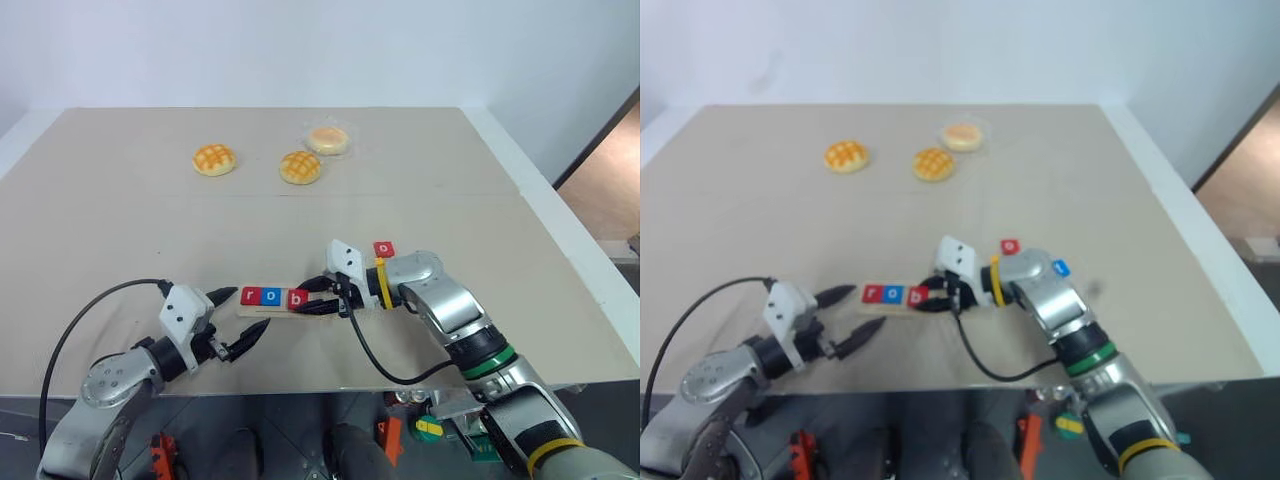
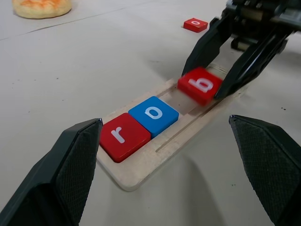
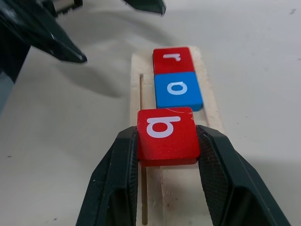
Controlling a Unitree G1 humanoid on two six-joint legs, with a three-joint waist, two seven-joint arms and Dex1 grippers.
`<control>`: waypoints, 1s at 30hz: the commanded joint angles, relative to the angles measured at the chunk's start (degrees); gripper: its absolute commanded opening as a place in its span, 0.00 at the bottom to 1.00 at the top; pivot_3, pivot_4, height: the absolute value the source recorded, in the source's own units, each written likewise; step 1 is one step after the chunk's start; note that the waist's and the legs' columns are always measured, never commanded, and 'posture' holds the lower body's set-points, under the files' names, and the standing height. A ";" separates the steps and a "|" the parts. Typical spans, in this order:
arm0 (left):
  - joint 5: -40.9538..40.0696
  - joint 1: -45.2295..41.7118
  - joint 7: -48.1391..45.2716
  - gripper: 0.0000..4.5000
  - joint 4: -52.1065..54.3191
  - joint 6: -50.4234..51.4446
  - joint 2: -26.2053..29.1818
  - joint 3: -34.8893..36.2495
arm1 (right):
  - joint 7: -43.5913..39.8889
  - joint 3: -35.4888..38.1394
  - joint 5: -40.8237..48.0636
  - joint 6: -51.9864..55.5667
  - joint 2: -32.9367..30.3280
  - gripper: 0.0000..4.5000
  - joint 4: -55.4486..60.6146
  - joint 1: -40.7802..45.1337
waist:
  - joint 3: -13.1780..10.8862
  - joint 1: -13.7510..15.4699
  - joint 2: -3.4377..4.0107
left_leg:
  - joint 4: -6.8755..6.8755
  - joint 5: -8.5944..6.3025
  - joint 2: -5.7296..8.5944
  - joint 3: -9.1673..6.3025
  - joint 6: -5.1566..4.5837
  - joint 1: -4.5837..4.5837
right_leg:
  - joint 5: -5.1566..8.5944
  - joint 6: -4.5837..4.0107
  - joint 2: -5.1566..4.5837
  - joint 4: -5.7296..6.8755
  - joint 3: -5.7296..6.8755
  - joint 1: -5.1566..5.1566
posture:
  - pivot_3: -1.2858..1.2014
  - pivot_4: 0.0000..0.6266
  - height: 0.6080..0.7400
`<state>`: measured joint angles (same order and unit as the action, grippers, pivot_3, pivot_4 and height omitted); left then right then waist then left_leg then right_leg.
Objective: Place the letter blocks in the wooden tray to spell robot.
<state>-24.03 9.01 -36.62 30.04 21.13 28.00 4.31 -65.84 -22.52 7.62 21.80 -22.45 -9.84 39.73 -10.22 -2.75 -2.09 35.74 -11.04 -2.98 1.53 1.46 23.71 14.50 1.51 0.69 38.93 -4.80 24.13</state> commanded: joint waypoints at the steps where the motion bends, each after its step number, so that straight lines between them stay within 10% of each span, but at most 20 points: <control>1: -1.16 0.34 0.02 1.00 2.81 -0.93 0.00 0.76 | 0.10 0.00 -1.22 -2.69 0.73 0.27 -2.52 2.25 | 0.00 0.00 0.00 | 0.00 0.00 0.00 -0.01 0.00 0.00 | 0.00 0.00 0.01 0.00 0.01 0.00 | 0.52 0.24 1.00; 25: 0.34 0.25 0.22 1.00 3.37 -1.10 0.19 -2.30 | 0.26 0.50 -2.51 -2.35 4.47 0.27 -6.52 4.07 | 0.00 -0.02 0.00 | -0.01 0.00 -0.03 -0.02 0.00 0.01 | -0.02 -0.03 0.04 0.03 0.02 0.03 | 0.52 0.24 1.00; 30: 0.56 0.26 0.17 1.00 3.37 -0.97 0.32 -2.62 | 0.43 1.09 -2.39 -3.40 4.79 0.72 -7.24 5.09 | 0.00 -0.02 0.00 | 0.00 0.00 -0.02 -0.01 0.00 0.01 | -0.02 -0.03 0.03 0.04 0.01 0.03 | 0.52 0.24 1.00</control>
<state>-23.51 9.28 -36.53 30.89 21.12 28.02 1.72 -65.60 -22.54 5.18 19.33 -17.81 -17.68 43.37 -10.22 -2.77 -2.09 35.74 -11.04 -3.00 1.51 1.46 23.72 14.48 1.49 0.72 38.97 -4.79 24.16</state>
